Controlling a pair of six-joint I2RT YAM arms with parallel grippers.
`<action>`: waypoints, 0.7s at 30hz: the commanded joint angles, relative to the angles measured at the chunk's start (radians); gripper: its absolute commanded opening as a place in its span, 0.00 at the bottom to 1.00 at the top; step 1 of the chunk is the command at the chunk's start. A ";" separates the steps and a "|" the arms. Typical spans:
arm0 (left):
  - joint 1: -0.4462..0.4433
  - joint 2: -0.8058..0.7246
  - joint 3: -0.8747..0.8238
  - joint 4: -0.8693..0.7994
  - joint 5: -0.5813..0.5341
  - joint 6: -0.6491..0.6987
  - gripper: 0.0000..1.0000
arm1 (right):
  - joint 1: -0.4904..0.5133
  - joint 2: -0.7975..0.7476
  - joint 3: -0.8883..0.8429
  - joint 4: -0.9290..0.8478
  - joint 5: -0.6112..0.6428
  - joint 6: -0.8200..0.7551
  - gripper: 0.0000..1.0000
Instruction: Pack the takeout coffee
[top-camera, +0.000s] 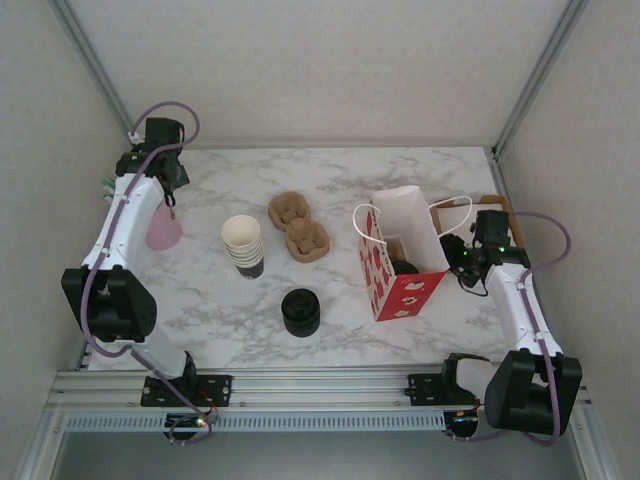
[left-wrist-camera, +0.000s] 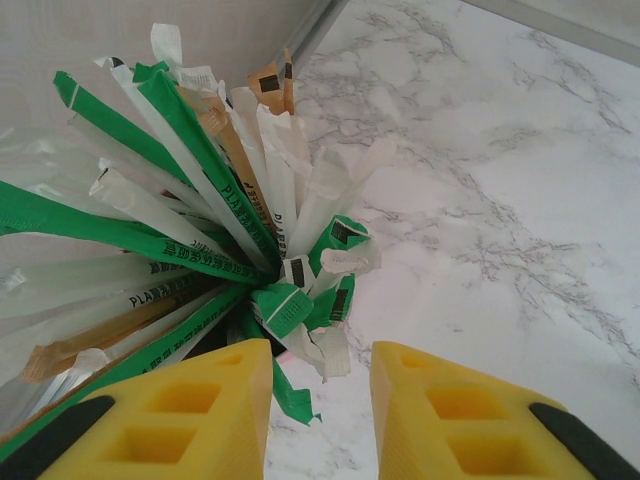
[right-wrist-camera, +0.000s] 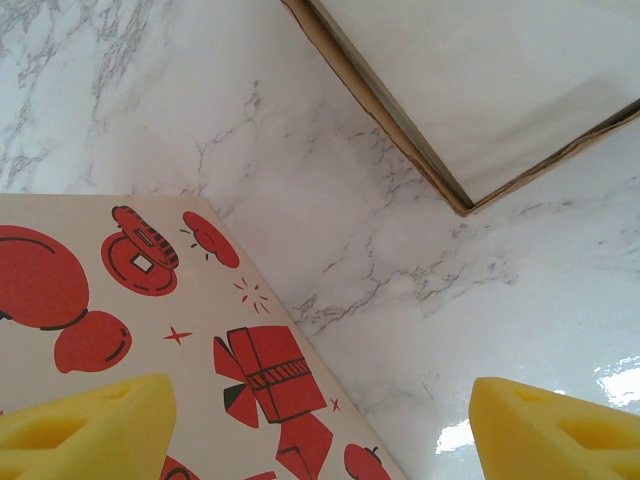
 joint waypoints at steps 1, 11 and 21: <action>0.005 0.013 0.001 -0.021 -0.028 0.012 0.30 | 0.004 -0.006 0.002 0.001 -0.008 -0.007 0.77; 0.007 0.026 -0.021 -0.012 -0.036 0.013 0.27 | 0.004 -0.004 0.004 0.000 -0.007 -0.008 0.77; 0.009 0.028 -0.010 -0.015 -0.048 0.013 0.07 | 0.003 0.001 -0.001 0.006 -0.010 -0.009 0.77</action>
